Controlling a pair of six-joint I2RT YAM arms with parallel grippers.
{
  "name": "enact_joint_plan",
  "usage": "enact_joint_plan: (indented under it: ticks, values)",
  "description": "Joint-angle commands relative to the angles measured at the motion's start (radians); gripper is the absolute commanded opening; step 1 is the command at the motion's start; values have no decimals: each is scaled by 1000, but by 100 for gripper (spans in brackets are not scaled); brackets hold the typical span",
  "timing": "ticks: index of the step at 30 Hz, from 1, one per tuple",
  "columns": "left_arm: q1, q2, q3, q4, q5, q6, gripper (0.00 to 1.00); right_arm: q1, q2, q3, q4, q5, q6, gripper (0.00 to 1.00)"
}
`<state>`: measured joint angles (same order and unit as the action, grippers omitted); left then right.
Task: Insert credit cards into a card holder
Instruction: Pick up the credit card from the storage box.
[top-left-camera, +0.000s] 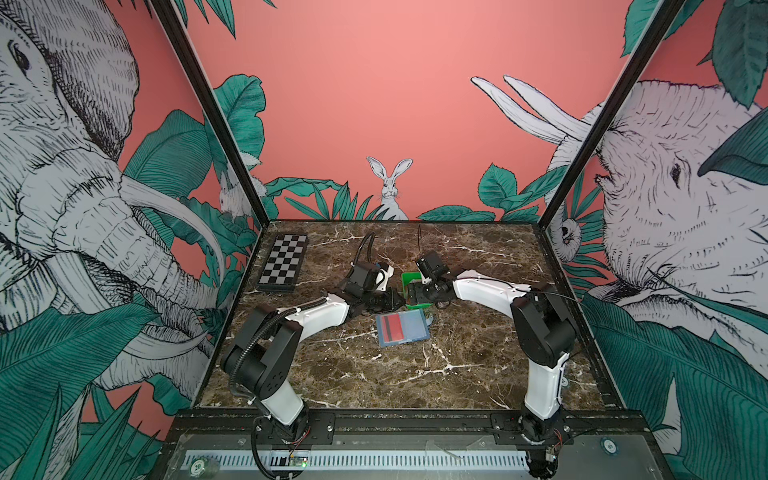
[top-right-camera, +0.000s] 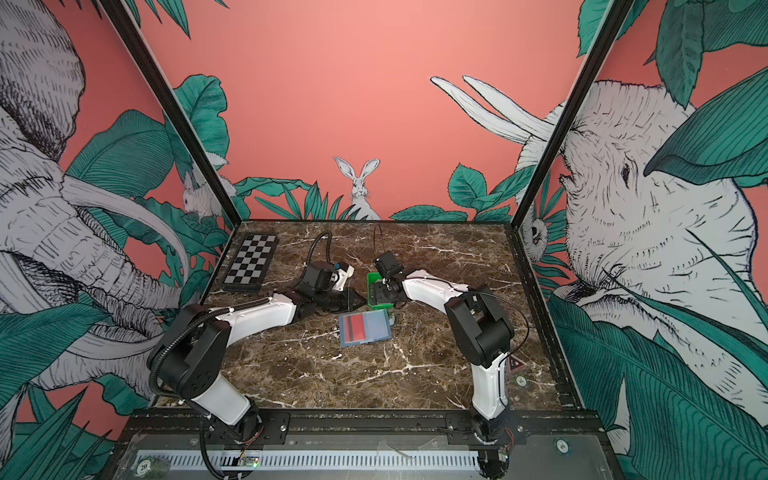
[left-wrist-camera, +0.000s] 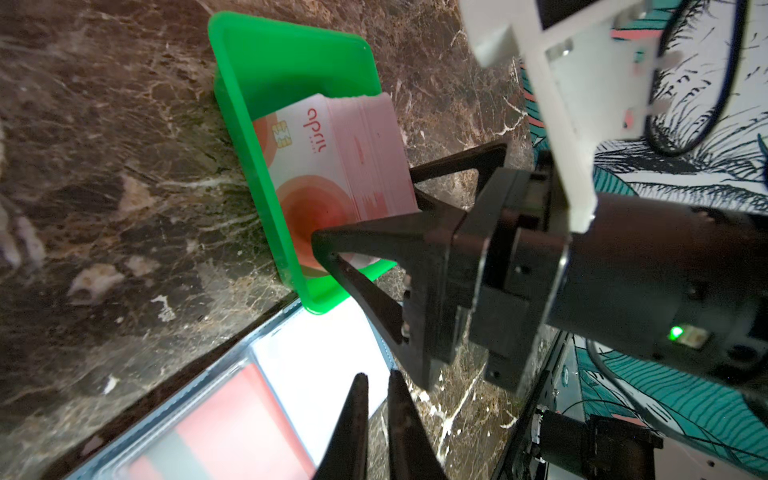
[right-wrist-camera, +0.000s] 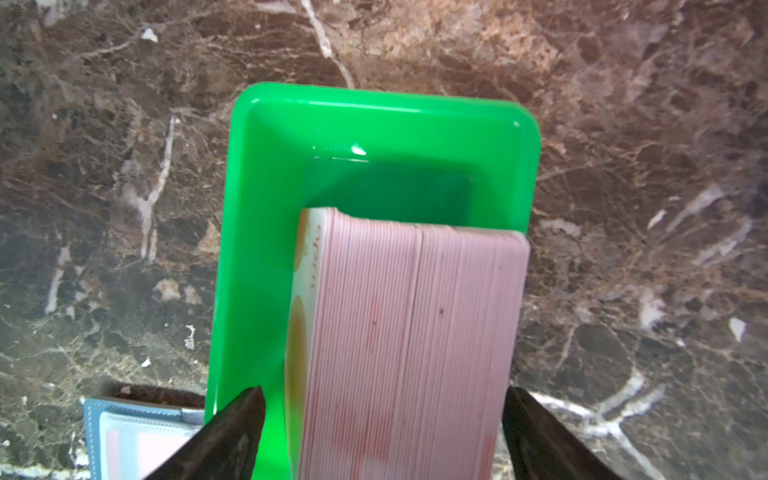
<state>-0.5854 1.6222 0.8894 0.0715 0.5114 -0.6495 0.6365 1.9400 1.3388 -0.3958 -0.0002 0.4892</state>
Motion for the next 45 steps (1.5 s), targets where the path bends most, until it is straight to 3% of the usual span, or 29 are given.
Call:
enact_joint_plan:
  ticks: [1, 21, 29, 37, 45]
  values:
    - [6, -2, 16, -1, 1, 12, 14, -2, 12, 17, 5, 21, 4, 87]
    - [6, 91, 90, -20, 19, 8, 14, -35, -85, -99, 52, 42, 19, 83]
    - [7, 102, 88, -15, 21, 4, 14, -40, -60, -88, 106, -95, -22, 78]
    - [12, 105, 109, -37, 4, 5, 14, -40, -24, -35, 86, -156, -56, 76]
    - [22, 177, 198, -83, -19, 0, 13, -40, -30, -48, 85, -93, -6, 76]
